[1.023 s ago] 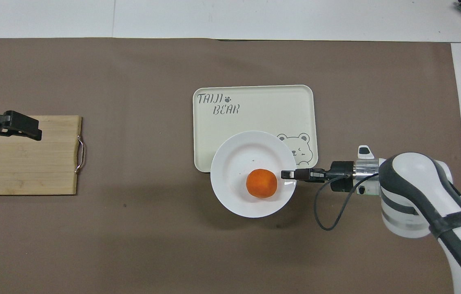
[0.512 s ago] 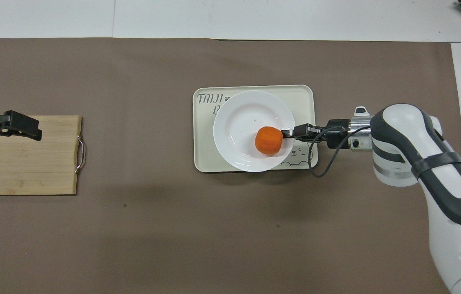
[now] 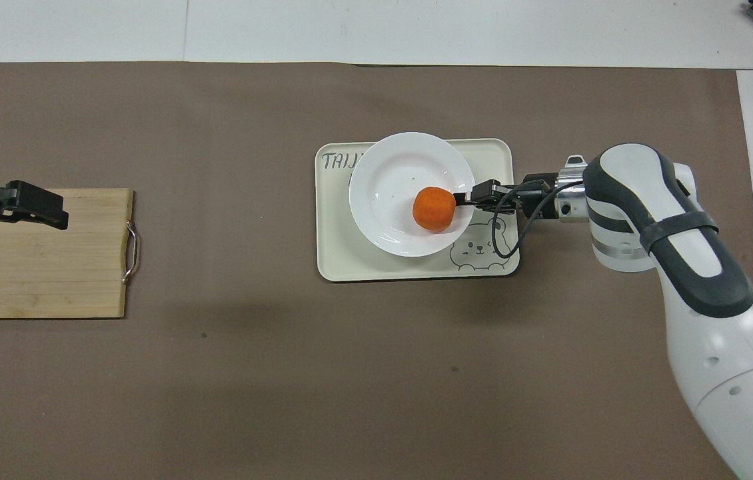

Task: Place orange and plate with both arms
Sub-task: 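Open the right gripper and lift it off the plate rim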

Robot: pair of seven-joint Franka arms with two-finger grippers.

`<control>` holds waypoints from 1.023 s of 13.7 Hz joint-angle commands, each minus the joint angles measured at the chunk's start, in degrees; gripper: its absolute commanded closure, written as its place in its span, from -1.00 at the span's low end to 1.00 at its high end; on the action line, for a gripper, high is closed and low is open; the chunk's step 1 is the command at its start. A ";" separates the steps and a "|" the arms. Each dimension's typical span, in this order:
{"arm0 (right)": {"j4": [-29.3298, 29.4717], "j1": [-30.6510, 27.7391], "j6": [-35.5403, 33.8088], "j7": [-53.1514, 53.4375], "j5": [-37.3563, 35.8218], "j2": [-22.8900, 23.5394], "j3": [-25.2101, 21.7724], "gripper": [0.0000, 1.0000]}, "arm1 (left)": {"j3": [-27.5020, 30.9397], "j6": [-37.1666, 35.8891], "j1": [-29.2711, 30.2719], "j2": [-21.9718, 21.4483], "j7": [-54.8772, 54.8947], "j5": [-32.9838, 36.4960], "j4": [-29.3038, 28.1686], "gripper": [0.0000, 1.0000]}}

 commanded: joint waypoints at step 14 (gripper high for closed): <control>-0.10 -0.10 1.71 3.03 -4.89 -0.14 0.30 -1.00 | -0.11 -0.06 0.35 0.60 -0.05 0.36 0.99 -1.00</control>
